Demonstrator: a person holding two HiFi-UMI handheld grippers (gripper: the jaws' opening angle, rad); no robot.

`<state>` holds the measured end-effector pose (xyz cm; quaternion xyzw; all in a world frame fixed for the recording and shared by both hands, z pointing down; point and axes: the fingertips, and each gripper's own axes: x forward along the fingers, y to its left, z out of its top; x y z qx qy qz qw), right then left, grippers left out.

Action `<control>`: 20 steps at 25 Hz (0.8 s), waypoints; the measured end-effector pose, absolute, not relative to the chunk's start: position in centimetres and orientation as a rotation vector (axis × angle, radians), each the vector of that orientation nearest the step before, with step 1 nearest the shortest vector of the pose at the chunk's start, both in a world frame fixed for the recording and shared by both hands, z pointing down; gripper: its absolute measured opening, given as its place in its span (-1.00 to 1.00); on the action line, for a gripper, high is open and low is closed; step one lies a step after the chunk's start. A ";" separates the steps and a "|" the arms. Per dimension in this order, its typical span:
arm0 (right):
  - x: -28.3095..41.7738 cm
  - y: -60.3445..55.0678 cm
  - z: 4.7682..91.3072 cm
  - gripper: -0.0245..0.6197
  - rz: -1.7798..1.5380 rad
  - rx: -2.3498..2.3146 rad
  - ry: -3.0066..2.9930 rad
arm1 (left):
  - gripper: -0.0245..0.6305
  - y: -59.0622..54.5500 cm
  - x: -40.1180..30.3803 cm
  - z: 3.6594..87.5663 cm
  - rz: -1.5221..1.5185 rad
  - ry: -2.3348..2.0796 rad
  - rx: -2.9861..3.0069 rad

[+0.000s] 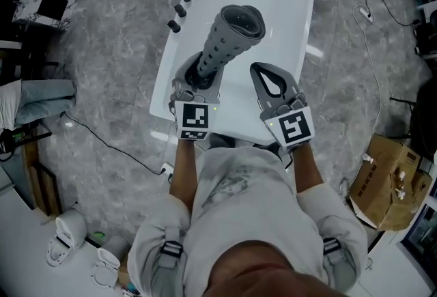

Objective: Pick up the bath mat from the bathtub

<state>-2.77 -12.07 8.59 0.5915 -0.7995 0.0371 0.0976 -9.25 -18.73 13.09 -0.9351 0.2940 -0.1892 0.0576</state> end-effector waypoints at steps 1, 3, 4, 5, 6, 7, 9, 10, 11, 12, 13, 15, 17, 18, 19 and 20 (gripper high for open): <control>-3.1 -12.1 8.3 -0.92 0.111 1.751 -2.371 | -0.29 -18.6 -9.6 12.6 -0.564 0.894 -2.836; -3.6 -12.1 7.9 -0.92 0.107 1.748 -2.379 | -0.29 -18.4 -10.3 11.9 -0.545 0.898 -2.842; -3.8 -12.0 7.7 -0.92 0.104 1.745 -2.381 | -0.29 -18.2 -10.6 11.6 -0.536 0.899 -2.847; -3.9 -11.9 7.7 -0.92 0.103 1.741 -2.381 | -0.29 -17.9 -10.9 11.4 -0.529 0.900 -2.852; -4.0 -11.9 7.6 -0.92 0.103 1.736 -2.381 | -0.29 -17.8 -11.0 11.1 -0.524 0.900 -2.858; -4.0 -11.9 7.6 -0.92 0.106 1.735 -2.382 | -0.29 -17.6 -11.1 11.0 -0.519 0.900 -2.864; -3.9 -11.9 7.4 -0.92 0.113 1.740 -2.386 | -0.29 -17.3 -11.2 10.7 -0.512 0.896 -2.878; -3.9 -11.8 7.4 -0.92 0.114 1.742 -2.385 | -0.29 -17.0 -11.2 10.7 -0.509 0.893 -2.886; -3.9 -11.6 7.3 -0.92 0.116 1.744 -2.384 | -0.29 -16.6 -11.4 10.6 -0.508 0.890 -2.894; -4.0 -11.3 7.3 -0.92 0.117 1.744 -2.383 | -0.29 -16.3 -11.5 10.6 -0.507 0.890 -2.902; -4.1 -11.1 7.2 -0.92 0.118 1.742 -2.382 | -0.29 -15.9 -11.7 10.5 -0.506 0.891 -2.908; -4.1 -10.6 7.0 -0.92 0.118 1.740 -2.384 | -0.29 -15.3 -11.9 10.2 -0.500 0.895 -2.916; -4.2 -10.2 6.8 -0.92 0.116 1.739 -2.390 | -0.29 -14.8 -12.2 9.9 -0.493 0.897 -2.921; -4.2 -10.0 6.8 -0.92 0.117 1.738 -2.391 | -0.29 -14.6 -12.4 9.8 -0.490 0.896 -2.925; -4.4 -9.9 6.9 -0.92 0.117 1.735 -2.390 | -0.29 -14.4 -12.6 9.7 -0.488 0.896 -2.928; -4.6 -9.8 6.9 -0.92 0.118 1.730 -2.390 | -0.29 -14.2 -12.9 9.6 -0.486 0.897 -2.930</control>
